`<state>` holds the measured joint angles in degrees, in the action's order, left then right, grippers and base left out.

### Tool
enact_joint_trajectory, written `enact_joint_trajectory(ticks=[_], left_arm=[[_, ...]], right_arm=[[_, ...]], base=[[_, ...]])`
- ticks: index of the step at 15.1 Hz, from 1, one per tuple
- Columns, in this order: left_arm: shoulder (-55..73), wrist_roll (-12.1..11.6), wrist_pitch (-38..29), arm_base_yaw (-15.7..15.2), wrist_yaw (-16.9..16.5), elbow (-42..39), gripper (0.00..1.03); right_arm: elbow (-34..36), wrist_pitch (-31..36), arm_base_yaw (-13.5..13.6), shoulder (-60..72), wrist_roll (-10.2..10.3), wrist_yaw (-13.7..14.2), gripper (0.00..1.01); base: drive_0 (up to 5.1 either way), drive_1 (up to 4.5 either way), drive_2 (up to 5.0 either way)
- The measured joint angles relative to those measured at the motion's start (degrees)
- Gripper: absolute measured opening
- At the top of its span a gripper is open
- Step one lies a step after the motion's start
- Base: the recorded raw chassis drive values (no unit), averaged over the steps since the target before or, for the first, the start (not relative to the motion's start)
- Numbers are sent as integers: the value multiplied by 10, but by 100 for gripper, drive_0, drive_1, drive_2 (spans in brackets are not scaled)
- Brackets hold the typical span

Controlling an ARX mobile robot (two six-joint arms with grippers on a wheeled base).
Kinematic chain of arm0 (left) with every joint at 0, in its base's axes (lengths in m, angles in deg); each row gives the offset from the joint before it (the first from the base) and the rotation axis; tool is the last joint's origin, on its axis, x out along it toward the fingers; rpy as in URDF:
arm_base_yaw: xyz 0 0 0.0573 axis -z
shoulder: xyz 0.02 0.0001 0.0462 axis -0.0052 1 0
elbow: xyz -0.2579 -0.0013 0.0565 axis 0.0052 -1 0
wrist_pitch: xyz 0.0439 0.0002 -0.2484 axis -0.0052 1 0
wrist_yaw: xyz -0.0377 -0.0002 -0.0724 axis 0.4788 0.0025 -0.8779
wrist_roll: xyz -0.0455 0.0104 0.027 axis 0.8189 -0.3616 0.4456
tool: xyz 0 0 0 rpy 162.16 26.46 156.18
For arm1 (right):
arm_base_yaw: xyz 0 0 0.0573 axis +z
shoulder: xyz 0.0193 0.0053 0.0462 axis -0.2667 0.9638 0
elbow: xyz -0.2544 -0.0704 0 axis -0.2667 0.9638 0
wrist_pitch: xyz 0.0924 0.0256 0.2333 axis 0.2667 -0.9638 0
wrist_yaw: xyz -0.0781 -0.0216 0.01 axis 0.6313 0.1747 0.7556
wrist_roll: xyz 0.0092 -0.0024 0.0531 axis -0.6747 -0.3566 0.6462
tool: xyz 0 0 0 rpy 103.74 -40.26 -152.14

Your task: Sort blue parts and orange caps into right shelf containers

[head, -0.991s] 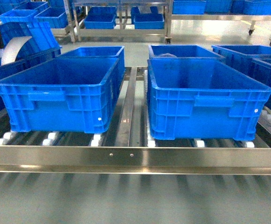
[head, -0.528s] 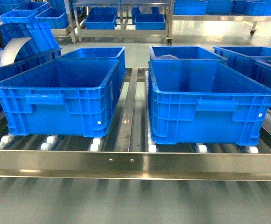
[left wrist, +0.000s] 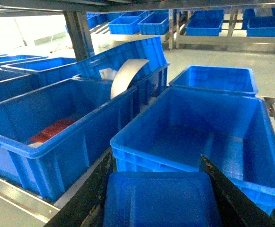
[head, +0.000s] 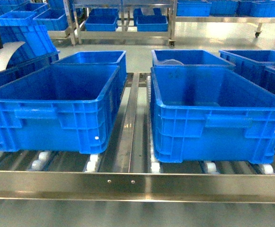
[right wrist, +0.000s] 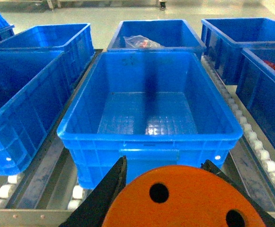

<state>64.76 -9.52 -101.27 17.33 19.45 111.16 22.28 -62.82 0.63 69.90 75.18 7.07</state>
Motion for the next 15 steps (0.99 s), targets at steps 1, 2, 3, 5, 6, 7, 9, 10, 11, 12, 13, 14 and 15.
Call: enact_joint_trajectory(ticks=[1, 2, 3, 5, 6, 7, 9, 10, 11, 12, 13, 14, 15], left_arm=[[0, 0, -2, 0, 0, 0, 41], [0, 0, -1, 0, 0, 0, 41], [1, 0, 1, 0, 0, 0, 41], [1, 0, 0, 0, 0, 0, 41], [1, 0, -1, 0, 0, 0, 41], [1, 0, -1, 0, 0, 0, 41], [1, 0, -1, 0, 0, 0, 41], [1, 0, -1, 0, 0, 0, 41], [1, 0, -1, 0, 0, 0, 41], [1, 0, -1, 0, 0, 0, 41], [1, 0, -1, 0, 0, 0, 41], [1, 0, -1, 0, 0, 0, 41], [1, 0, -1, 0, 0, 0, 41]], right_arm=[[0, 1, 0, 0, 0, 0, 42], [0, 0, 0, 1, 0, 0, 42], [0, 0, 0, 2, 0, 0, 42], [0, 0, 0, 1, 0, 0, 42], [0, 0, 0, 1, 0, 0, 42], [0, 0, 0, 1, 0, 0, 42], [0, 0, 0, 1, 0, 0, 42], [0, 0, 0, 1, 0, 0, 42], [0, 0, 0, 1, 0, 0, 42], [0, 0, 0, 1, 0, 0, 42], [0, 0, 0, 1, 0, 0, 42], [0, 0, 0, 1, 0, 0, 42], [0, 0, 0, 1, 0, 0, 42]], base=[[7, 405, -392], [7, 405, -392], [7, 405, -392], [7, 405, -392], [7, 405, -392], [7, 405, -392], [7, 405, -392], [7, 405, -392], [7, 405, -392], [7, 405, -392], [7, 405, -392], [7, 405, -392], [7, 405, -392]])
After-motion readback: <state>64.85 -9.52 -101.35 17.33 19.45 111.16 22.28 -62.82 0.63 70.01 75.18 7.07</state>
